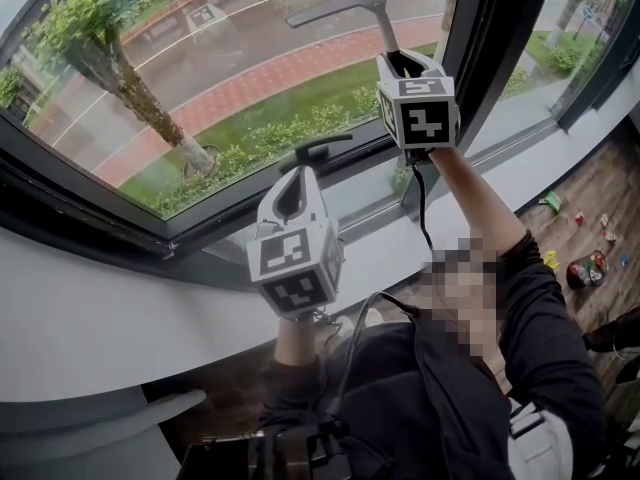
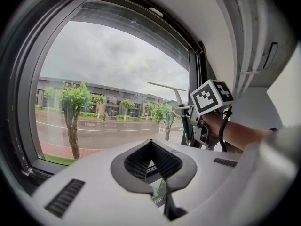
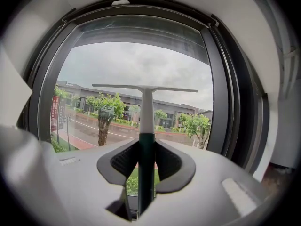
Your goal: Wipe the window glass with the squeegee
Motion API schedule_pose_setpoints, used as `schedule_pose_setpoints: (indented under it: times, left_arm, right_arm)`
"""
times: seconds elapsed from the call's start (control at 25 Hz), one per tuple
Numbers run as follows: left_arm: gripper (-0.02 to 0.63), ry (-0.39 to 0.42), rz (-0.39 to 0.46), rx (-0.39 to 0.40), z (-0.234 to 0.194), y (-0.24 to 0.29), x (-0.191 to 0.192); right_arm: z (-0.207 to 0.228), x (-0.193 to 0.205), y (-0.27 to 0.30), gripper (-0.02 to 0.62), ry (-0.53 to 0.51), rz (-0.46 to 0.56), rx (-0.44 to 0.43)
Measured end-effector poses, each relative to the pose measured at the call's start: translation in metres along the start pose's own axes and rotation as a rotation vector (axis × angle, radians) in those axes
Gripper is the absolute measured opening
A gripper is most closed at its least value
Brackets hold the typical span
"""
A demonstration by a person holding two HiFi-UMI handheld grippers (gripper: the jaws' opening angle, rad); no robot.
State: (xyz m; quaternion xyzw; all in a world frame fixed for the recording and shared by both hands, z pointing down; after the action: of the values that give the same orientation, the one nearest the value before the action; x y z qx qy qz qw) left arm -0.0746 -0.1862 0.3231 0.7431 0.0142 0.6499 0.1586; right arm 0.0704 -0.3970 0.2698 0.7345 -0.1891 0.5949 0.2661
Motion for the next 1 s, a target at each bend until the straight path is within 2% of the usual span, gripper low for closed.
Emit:
schedule_pose_setpoints:
  times: [1.0]
  left_arm:
    - [-0.002,0.003,-0.061,0.011,0.004,0.010,0.021]
  right_arm:
    - [-0.009,0.106,-0.001,0.094,0.057,-0.214,-0.013]
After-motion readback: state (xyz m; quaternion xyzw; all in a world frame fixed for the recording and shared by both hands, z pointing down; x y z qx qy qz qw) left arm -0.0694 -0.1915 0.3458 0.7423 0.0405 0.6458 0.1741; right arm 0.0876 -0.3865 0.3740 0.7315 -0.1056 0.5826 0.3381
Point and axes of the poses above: the fingertips, and each gripper's own axes: y forward along the fingers, z to its right, x out of its underside, the point moved 9 cm from there along -y, backward along the fingers, and after that the axes turned 7 degrees about -x, right-handed, at the moved point
